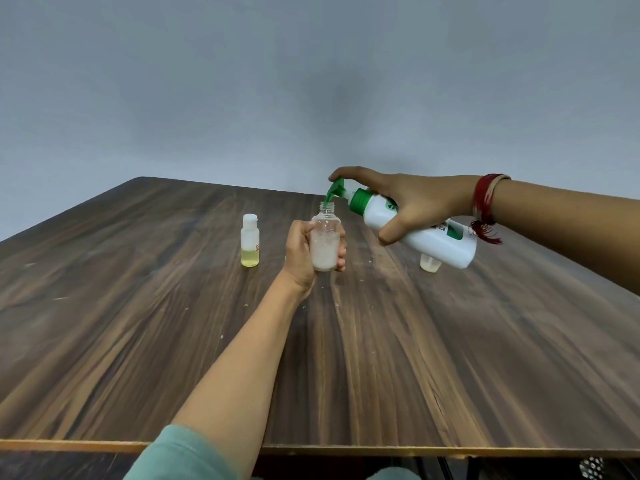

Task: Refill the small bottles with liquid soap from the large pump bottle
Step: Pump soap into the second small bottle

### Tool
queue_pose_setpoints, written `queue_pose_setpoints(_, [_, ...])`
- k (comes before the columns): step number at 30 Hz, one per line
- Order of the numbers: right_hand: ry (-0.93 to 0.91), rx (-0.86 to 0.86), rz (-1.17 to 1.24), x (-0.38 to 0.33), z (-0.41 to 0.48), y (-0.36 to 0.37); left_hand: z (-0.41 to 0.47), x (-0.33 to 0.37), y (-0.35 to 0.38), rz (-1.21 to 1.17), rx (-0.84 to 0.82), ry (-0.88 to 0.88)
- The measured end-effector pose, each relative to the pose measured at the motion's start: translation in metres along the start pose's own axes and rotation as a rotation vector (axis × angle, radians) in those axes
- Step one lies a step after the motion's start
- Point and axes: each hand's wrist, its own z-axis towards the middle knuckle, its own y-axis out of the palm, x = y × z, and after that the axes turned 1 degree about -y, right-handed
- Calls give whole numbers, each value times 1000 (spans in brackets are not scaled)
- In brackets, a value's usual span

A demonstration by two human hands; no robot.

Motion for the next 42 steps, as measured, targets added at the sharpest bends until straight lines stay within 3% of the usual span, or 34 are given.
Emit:
queue_pose_setpoints(7, [-43,112,-27,1,-2,4,-1,2,3,23,-48,15])
queue_pose_setpoints(42, [-18,10,-7,5,-6,-2,-2,0,3,17,-29,-6])
